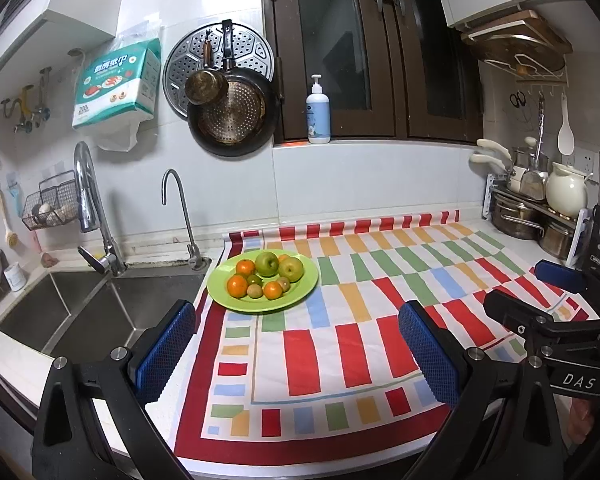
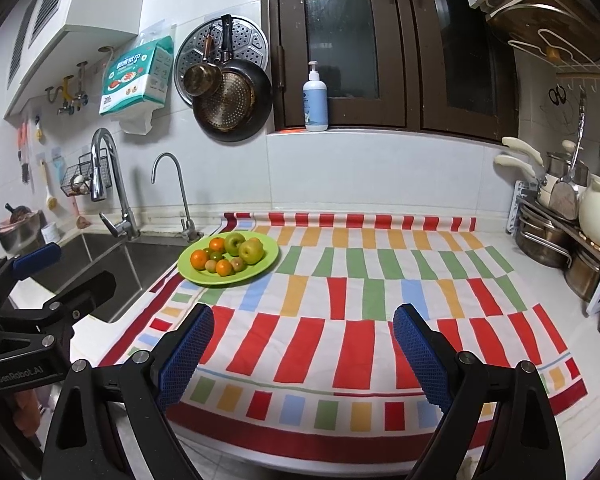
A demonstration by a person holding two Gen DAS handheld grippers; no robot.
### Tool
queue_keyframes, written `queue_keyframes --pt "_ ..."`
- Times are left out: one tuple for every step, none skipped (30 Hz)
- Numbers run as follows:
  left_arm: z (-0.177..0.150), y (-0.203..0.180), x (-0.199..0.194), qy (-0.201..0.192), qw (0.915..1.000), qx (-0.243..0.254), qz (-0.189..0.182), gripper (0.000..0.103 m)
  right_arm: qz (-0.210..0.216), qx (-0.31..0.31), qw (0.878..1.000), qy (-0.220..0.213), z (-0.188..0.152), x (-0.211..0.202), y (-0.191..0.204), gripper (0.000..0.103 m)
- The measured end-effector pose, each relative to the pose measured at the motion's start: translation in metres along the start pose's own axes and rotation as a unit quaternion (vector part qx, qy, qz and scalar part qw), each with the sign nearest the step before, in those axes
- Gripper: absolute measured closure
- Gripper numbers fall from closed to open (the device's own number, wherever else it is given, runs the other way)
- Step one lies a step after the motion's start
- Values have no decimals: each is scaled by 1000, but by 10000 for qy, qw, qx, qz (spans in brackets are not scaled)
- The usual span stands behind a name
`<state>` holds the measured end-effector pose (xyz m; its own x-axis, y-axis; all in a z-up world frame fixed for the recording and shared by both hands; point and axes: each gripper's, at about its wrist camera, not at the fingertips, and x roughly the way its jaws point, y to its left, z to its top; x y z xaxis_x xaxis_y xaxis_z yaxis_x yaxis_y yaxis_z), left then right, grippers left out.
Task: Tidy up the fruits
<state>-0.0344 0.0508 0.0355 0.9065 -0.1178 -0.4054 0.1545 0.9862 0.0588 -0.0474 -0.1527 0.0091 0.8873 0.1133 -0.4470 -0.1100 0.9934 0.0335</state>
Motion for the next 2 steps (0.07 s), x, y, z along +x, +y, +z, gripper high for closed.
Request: queue_keyframes --pt "0 0 1 2 10000 -2 -2 0 3 -2 10000 4 0 0 0 11" --pt "1 0 1 4 10000 -1 -8 0 4 1 10000 5 0 0 0 11"
